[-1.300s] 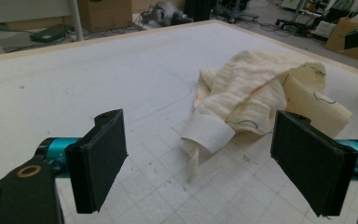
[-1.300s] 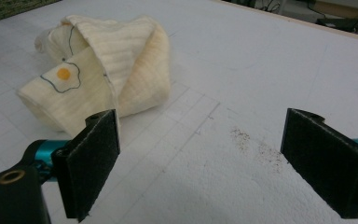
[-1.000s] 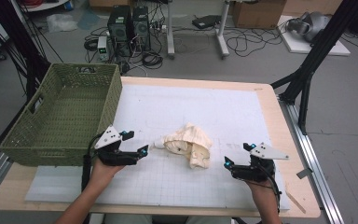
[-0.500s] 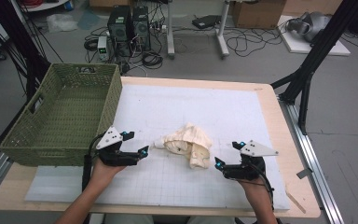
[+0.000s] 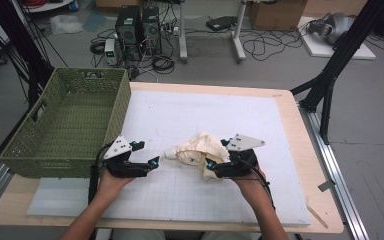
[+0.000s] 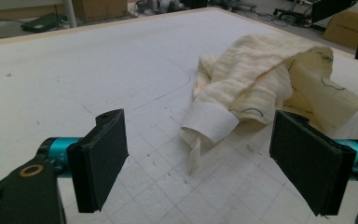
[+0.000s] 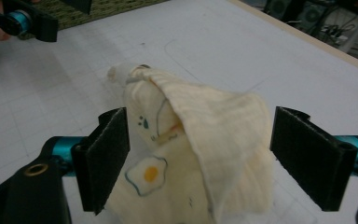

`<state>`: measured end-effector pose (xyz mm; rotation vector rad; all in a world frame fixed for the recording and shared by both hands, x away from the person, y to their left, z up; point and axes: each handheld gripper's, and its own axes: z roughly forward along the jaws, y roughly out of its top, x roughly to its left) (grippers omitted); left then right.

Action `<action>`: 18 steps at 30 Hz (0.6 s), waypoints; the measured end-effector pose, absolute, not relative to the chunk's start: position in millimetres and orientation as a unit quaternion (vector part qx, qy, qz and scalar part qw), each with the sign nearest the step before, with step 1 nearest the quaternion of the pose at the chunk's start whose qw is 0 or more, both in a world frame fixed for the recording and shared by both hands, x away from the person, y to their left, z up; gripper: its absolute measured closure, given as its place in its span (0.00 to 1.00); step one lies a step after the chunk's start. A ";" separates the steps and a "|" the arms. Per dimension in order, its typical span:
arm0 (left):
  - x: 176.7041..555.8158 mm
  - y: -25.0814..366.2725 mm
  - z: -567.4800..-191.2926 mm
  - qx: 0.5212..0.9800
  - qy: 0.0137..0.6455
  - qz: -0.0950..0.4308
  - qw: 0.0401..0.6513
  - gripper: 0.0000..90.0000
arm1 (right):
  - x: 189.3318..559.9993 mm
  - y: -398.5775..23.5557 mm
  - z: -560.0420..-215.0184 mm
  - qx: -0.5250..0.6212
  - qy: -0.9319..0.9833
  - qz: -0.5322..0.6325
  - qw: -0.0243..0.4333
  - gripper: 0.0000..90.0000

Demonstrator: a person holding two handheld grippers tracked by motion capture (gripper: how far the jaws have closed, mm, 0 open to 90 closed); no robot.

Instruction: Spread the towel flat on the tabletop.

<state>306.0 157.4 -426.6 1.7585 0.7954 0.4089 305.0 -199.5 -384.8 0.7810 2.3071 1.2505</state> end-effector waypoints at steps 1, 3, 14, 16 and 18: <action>306.1 157.7 -426.8 0.743 0.336 0.174 0.552 0.21 | 308.0 -193.0 -383.2 0.268 0.832 0.443 0.198 0.27; 306.5 158.0 -427.5 0.743 0.337 0.173 0.551 0.22 | 312.9 -182.9 -382.9 0.252 0.841 0.436 0.197 0.33; 308.0 160.1 -429.6 0.745 0.341 0.169 0.548 0.22 | 336.4 -149.6 -389.4 0.218 0.881 0.362 0.214 0.81; 308.5 160.7 -430.3 0.744 0.342 0.169 0.549 0.22 | 338.4 -151.1 -389.6 0.218 0.880 0.357 0.224 0.92; 308.9 161.1 -430.7 0.744 0.344 0.169 0.548 0.22 | 339.7 -155.3 -388.4 0.231 0.874 0.363 0.225 0.94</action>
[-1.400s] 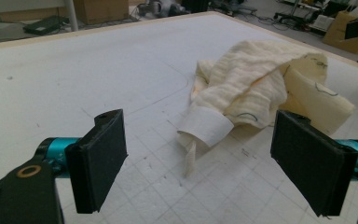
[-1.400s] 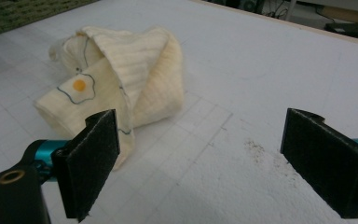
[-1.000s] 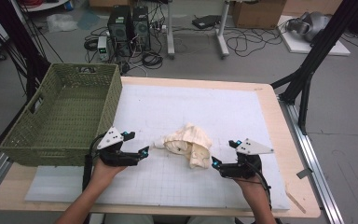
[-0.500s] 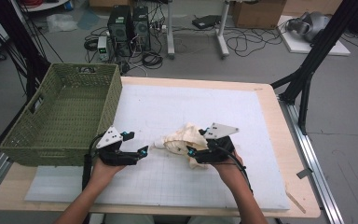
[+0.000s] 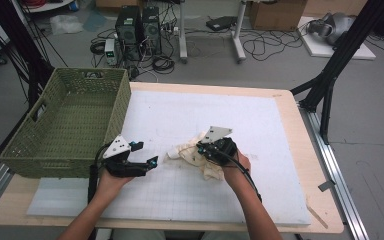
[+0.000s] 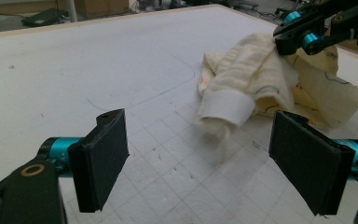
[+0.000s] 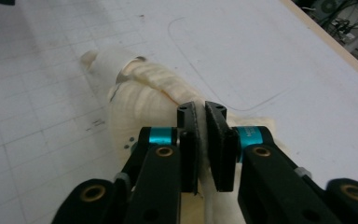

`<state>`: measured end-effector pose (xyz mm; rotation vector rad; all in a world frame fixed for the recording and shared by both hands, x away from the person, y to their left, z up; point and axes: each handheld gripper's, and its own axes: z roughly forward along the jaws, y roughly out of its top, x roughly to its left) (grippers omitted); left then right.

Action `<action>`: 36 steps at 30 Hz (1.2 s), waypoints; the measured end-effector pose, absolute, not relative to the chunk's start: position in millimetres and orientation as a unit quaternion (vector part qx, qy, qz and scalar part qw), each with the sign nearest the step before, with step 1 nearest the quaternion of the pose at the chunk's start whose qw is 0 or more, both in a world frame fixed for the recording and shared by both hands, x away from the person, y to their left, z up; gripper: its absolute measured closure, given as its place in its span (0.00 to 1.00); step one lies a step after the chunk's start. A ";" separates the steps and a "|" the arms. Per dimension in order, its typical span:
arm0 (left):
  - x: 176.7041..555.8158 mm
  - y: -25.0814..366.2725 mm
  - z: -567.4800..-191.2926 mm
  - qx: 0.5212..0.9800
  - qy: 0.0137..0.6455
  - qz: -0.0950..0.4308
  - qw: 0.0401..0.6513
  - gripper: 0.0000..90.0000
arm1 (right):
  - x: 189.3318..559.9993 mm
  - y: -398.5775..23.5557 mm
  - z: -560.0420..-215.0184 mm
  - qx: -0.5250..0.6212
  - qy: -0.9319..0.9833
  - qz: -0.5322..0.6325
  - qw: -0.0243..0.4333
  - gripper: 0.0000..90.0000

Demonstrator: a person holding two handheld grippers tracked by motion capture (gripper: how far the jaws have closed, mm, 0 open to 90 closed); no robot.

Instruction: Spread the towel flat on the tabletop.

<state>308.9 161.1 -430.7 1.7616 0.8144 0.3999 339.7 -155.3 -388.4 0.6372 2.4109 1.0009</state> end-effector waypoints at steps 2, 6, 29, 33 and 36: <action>308.9 160.8 -430.9 0.744 0.344 0.167 0.548 0.22 | 342.7 -161.9 -387.2 0.252 0.866 0.373 0.218 0.95; 308.8 159.7 -431.3 0.745 0.343 0.167 0.547 0.22 | 348.3 -177.4 -384.6 0.286 0.849 0.394 0.206 0.94; 315.9 142.5 -432.0 0.749 0.320 0.108 0.569 0.55 | 350.7 -207.5 -381.5 0.373 0.818 0.344 0.269 0.96; 325.2 119.3 -430.2 0.763 0.299 0.104 0.563 0.61 | 349.8 -213.3 -381.3 0.387 0.808 0.355 0.267 0.95; 334.1 96.7 -429.3 0.783 0.278 0.093 0.549 0.61 | 348.6 -215.4 -381.0 0.388 0.806 0.357 0.269 0.95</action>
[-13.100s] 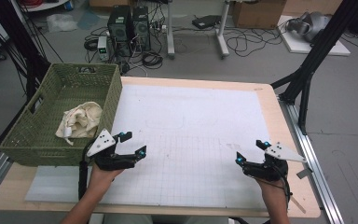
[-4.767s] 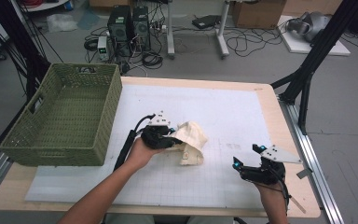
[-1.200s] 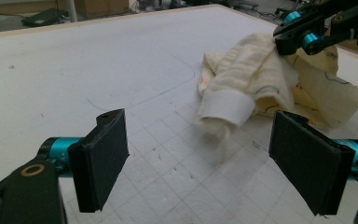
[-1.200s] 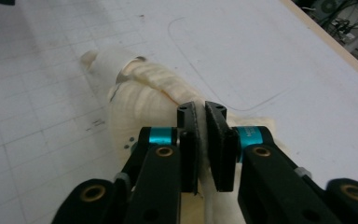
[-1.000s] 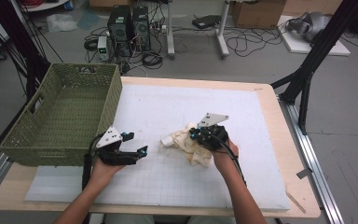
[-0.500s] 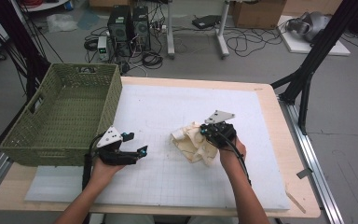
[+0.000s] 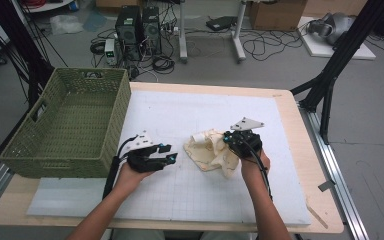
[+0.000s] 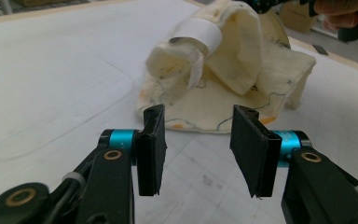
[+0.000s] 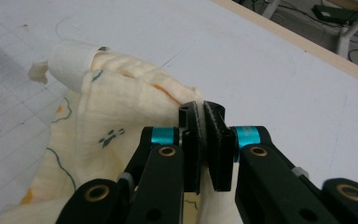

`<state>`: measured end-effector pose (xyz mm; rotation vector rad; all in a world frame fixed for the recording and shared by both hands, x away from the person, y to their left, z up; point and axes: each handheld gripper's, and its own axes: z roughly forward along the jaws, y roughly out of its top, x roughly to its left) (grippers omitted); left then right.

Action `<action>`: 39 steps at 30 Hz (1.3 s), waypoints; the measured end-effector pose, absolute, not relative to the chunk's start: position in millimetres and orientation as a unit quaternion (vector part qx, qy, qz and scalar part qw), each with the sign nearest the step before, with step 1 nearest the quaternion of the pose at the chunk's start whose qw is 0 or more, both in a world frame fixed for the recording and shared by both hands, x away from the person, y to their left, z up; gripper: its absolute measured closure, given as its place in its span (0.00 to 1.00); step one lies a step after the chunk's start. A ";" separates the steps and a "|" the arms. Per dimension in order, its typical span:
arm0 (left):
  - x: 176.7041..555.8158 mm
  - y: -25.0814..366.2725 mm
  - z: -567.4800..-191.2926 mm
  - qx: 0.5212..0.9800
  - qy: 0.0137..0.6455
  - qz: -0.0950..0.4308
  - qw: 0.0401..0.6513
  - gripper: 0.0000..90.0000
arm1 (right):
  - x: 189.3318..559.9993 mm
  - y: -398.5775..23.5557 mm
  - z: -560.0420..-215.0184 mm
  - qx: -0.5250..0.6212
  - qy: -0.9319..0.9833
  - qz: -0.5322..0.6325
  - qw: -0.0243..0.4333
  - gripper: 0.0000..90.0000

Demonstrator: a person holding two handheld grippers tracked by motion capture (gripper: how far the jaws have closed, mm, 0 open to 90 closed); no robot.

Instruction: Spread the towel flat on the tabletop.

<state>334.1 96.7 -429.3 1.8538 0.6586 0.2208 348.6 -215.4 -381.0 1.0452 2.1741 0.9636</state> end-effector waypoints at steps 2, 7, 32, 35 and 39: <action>339.1 81.3 -428.8 0.792 0.264 0.088 0.543 0.61 | 348.0 -216.3 -381.3 0.389 0.804 0.360 0.268 0.95; 349.5 55.1 -440.3 0.824 0.248 0.108 0.497 0.58 | 345.8 -224.6 -383.4 0.402 0.795 0.360 0.278 0.95; 371.3 48.1 -447.4 0.854 0.289 0.137 0.412 1.00 | 340.6 -229.4 -384.7 0.407 0.795 0.359 0.271 0.94; 370.3 59.9 -446.2 0.845 0.303 0.155 0.412 1.00 | 341.7 -232.4 -385.1 0.412 0.792 0.361 0.270 0.94; 376.2 66.2 -443.7 0.818 0.332 0.163 0.440 0.76 | 340.8 -230.5 -385.0 0.410 0.793 0.360 0.270 0.93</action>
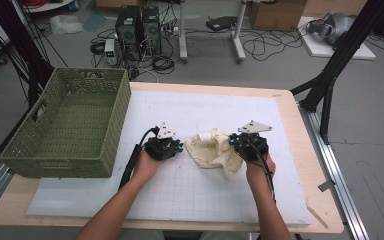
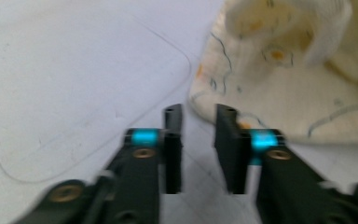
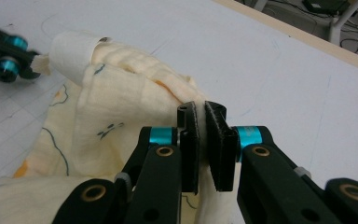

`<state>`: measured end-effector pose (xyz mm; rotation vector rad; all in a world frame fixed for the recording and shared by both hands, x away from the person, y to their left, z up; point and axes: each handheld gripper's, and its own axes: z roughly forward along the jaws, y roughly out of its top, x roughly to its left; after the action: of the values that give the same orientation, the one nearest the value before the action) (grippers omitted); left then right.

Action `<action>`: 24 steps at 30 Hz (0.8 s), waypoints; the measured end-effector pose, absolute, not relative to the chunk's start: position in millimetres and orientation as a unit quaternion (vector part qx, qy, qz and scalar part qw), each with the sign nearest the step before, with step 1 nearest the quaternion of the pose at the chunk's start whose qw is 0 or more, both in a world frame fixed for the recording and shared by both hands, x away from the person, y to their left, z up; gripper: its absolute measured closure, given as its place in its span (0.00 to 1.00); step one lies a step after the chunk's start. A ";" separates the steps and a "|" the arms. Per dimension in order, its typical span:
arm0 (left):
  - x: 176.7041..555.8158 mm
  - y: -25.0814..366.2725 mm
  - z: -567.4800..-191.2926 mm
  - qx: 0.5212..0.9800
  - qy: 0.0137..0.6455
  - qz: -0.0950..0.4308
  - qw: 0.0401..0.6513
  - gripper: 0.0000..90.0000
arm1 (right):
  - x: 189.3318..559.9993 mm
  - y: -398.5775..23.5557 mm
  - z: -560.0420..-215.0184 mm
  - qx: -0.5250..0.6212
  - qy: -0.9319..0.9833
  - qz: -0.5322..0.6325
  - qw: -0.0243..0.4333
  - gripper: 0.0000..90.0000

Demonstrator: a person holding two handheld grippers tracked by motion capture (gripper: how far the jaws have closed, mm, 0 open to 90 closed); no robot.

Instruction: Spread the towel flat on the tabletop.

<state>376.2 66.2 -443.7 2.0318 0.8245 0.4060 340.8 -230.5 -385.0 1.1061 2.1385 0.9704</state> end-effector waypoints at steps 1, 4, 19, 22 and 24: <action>381.5 62.6 -443.2 0.816 0.337 0.149 0.445 0.70 | 340.2 -229.6 -385.2 0.409 0.795 0.359 0.269 0.93; 386.7 52.5 -442.4 0.816 0.341 0.135 0.447 0.61 | 339.8 -229.4 -387.1 0.409 0.795 0.359 0.267 0.93; 383.7 39.7 -445.1 0.848 0.310 0.140 0.406 0.96 | 341.0 -233.5 -388.5 0.415 0.793 0.358 0.267 0.93; 368.7 60.1 -444.8 0.847 0.314 0.145 0.403 0.96 | 341.3 -234.6 -388.7 0.418 0.791 0.359 0.266 0.93; 358.9 69.8 -444.6 0.847 0.313 0.150 0.402 0.96 | 342.4 -234.2 -389.0 0.419 0.790 0.360 0.265 0.93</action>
<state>358.9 69.8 -444.6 2.1409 0.7898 0.3801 342.4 -234.2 -389.0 1.1329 2.1343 0.9717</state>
